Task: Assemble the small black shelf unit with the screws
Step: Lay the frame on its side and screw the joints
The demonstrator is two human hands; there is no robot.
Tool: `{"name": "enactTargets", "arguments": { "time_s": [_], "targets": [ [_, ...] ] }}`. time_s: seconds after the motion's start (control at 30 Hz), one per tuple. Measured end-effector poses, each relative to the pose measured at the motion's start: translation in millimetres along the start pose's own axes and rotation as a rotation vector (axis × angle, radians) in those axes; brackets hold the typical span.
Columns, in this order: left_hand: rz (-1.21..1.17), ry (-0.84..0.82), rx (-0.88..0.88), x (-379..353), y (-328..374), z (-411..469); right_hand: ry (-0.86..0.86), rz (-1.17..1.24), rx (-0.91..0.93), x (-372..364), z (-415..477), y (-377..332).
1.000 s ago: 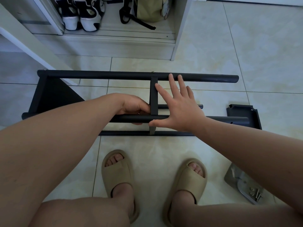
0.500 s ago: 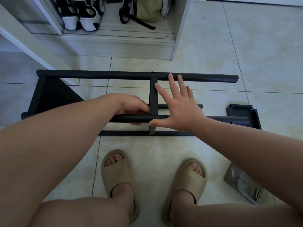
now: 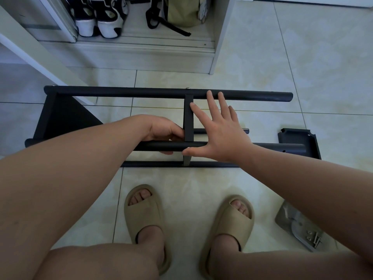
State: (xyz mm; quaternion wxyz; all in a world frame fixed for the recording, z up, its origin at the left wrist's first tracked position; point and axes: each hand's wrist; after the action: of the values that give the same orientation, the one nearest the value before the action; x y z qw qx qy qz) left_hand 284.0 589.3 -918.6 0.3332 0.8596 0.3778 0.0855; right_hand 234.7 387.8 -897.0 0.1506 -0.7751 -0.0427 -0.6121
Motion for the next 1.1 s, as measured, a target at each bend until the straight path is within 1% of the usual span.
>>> {"name": "enactTargets", "arguments": {
  "time_s": [0.07, 0.17, 0.43, 0.53, 0.67, 0.77, 0.93, 1.03, 1.07, 1.1],
  "targets": [
    [0.037, 0.020, 0.015, -0.9, 0.2, 0.3, 0.006, 0.003, 0.000, -0.3, -0.1, 0.1],
    [0.036, 0.003, 0.000, -0.8, 0.2, -0.6, 0.009, 0.007, 0.001, -0.6, -0.3, 0.1],
    [-0.022, -0.074, -0.075, 4.8, -0.2, -2.9, 0.006, 0.008, 0.001, 0.0, -0.4, 0.1],
    [-0.030, -0.067, -0.046, 3.6, 0.2, -2.6, 0.004, 0.007, 0.002, 0.1, -0.3, -0.1],
    [0.064, -0.044, 0.010, 0.7, 0.9, -2.6, 0.009, 0.007, 0.004, -0.4, -0.6, 0.1],
    [0.111, -0.034, -0.030, 1.8, 1.1, -3.0, 0.007, 0.004, 0.007, -0.6, -0.5, 0.8],
    [0.073, -0.056, -0.079, 3.1, 0.8, -5.5, -0.003, -0.003, 0.004, -1.3, 0.3, 2.0],
    [-0.060, -0.009, -0.116, 0.2, 2.3, -7.8, -0.017, -0.001, 0.004, -1.8, 0.1, 3.1],
    [-0.116, 0.045, -0.125, -1.7, 3.9, -9.1, -0.026, 0.001, 0.004, -1.3, -0.1, 3.5],
    [-0.124, 0.133, -0.132, -4.0, 5.0, -11.1, -0.036, 0.000, 0.002, -0.5, -0.3, 3.1]
  ]
}}
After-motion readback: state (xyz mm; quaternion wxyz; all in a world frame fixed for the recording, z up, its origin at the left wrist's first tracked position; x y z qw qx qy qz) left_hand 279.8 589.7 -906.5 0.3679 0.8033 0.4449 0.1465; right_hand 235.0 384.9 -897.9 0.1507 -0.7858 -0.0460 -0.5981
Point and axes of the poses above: each hand's wrist, its own z-axis towards the middle knuckle, its own x-axis out of the back of the hand, y = z × x, and after that the axes turned 7 degrees about -x, right-handed
